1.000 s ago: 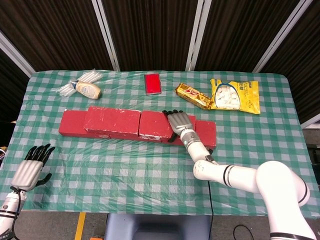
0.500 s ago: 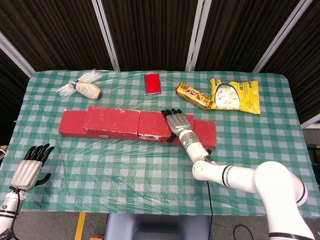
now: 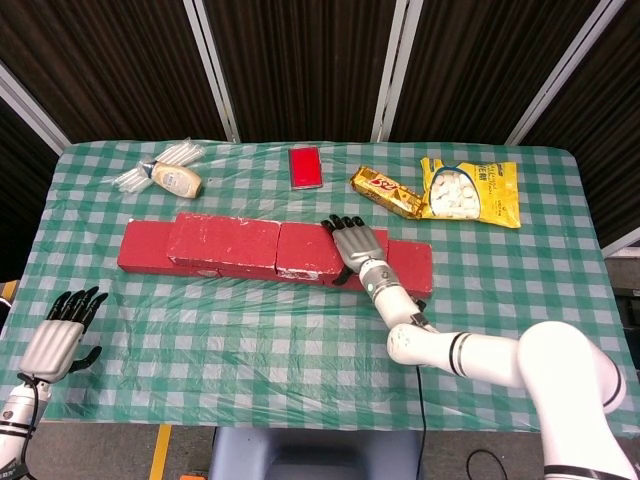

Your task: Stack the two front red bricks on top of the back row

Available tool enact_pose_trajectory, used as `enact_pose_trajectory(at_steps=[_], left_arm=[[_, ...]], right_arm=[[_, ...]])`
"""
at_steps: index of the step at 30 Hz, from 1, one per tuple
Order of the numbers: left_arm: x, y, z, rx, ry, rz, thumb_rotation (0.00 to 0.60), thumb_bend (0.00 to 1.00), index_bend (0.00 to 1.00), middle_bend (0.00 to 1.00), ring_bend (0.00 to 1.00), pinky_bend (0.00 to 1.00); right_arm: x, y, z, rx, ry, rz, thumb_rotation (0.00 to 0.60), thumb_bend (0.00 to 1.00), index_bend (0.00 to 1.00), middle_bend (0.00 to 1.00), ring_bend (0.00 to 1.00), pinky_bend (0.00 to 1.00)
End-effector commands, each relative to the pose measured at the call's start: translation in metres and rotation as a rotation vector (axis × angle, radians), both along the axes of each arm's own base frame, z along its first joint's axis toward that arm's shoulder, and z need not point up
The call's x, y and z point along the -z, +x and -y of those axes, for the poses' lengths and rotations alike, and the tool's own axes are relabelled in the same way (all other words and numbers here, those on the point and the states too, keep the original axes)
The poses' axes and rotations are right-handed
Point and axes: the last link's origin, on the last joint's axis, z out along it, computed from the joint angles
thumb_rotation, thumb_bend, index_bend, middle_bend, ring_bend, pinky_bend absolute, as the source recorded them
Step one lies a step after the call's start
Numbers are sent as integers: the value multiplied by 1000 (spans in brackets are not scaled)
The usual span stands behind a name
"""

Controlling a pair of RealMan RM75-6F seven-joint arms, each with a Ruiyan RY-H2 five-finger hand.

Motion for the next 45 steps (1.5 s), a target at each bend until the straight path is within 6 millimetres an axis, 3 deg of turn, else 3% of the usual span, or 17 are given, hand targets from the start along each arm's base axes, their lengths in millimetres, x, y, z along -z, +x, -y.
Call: enact_pose_trajectory(at_steps=[1,6,9,12,15,20,33,45], left_arm=[[0,1,1,5,0,0,600,319,0,0,0,19],[1,6,5,29,0,1,600,319,0,0,0,19],[2,8,7,37,-5,-2,600,319,0,0,0,19],[4,10,8,43,-13,2,600,320,0,0,0,19],[7,11,7,46,-25,1,600,320,0,0,0,19],[11,14,7,53,-40,3,600,320,0,0,0,20],[5,10,11,34,-25,0,600,319,0,0,0,19],[2,9,12,28,-14,1,600,320,0,0,0,20]], right_arm=[[-34,-4,-8,-24,-39,49,600,67,0,0,0,41],[-86,-39,-27,-42,-100,60,600,70,0,0,0,33],[-111,-69,-37,-21,-117,36,600,164,0,0,0,17],[-128,-99,-44,4,-130,7,600,280,47,0,0,3],[-136,-119,-48,29,-126,-20,600,327,115,0,0,0],[-127,-131,-51,24,-83,-45,600,395,181,0,0,0],[-71,-122,-48,-9,21,-88,600,408,247,0,0,0],[-52,-115,-46,-7,49,-87,600,409,246,0,0,0]])
